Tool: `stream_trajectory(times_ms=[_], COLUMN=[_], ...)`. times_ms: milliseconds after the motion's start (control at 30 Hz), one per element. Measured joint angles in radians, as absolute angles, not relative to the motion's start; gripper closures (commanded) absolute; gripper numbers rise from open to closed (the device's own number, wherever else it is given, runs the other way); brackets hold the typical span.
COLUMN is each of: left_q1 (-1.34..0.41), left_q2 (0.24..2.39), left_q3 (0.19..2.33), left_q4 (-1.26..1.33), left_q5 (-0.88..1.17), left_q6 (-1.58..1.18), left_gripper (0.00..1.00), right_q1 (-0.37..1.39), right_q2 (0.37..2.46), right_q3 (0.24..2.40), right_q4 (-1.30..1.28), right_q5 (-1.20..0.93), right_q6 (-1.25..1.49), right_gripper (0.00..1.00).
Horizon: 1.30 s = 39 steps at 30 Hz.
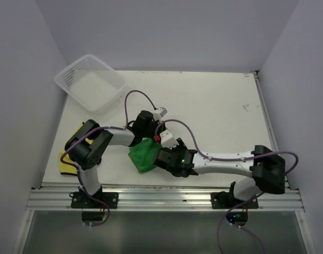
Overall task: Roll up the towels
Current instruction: Roll the towel
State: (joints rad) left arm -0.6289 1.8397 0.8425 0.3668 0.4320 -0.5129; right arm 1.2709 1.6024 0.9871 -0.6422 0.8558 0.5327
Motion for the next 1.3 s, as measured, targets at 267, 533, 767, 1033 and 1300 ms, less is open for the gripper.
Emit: stream_trajectory(times_ms=[267, 533, 767, 1033, 1300], left_q1=[-0.630, -0.638, -0.638, -0.644, -0.649], left_q2=[1.828, 1.824, 1.822, 1.821, 1.821], left_q3=[0.821, 0.811, 0.808, 0.805, 0.805], left_q4=[0.388, 0.403, 0.405, 0.410, 0.410], left_q5=[0.410, 0.389, 0.385, 0.374, 0.367], left_q6=[-0.514, -0.516, -0.516, -0.516, -0.515], left_gripper=[0.96, 0.97, 0.97, 0.97, 0.97], right_q1=[1.143, 0.811, 0.725, 0.650, 0.648], right_q2=[1.267, 1.232, 1.341, 1.383, 1.452], right_q3=[0.826, 0.723, 0.713, 0.684, 0.641], right_q4=[-0.453, -0.249, -0.134, -0.081, -0.006], right_q5=[0.651, 0.254, 0.041, -0.020, -0.098], right_q6=[0.605, 0.706, 0.780, 0.817, 0.829], right_gripper=[0.47, 0.46, 0.47, 0.50, 0.56])
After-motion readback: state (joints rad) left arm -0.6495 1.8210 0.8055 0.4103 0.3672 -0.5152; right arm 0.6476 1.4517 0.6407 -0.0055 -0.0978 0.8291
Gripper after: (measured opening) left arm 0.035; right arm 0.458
